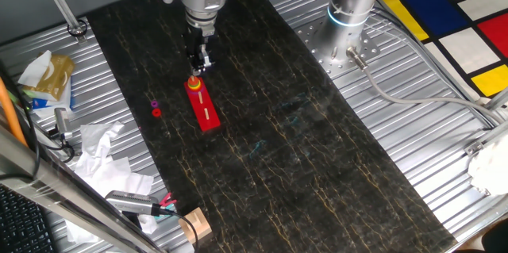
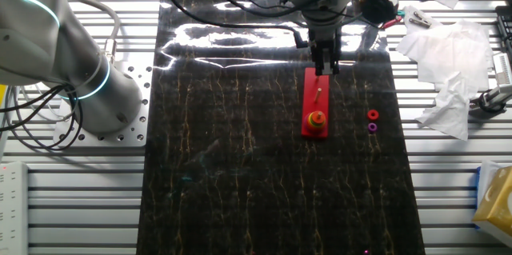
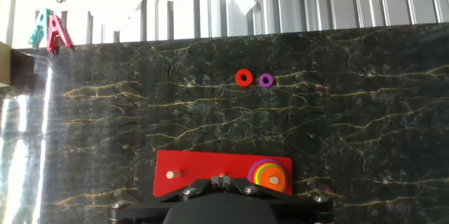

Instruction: Take out one Hanoi block and throw it aside

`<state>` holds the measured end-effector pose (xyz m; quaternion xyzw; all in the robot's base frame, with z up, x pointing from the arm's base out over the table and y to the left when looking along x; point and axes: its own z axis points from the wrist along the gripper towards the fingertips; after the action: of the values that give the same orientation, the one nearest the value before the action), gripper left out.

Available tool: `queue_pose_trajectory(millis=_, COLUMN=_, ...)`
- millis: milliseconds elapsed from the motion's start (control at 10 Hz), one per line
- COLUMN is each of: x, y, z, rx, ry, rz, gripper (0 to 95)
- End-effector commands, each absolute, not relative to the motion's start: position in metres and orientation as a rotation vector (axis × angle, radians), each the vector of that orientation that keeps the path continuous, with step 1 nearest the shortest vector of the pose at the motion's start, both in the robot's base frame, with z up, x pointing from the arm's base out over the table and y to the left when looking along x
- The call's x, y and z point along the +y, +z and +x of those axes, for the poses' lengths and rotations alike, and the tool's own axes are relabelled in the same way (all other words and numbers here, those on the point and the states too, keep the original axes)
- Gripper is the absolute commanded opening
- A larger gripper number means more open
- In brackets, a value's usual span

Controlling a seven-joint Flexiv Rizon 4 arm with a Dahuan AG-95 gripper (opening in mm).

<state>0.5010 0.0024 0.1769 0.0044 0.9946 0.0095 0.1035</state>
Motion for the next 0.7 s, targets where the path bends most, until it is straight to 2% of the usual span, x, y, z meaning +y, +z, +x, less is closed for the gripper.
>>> queue_pose_trajectory(millis=100, x=0.0030, y=0.1774, z=0.5028, rx=2.936, ry=0.031, rz=0.014, gripper=19.0)
queue_pose_trajectory(millis=700, x=0.0048, y=0.1803, z=0.5125, rx=2.936, ry=0.041, rz=0.016, gripper=19.0)
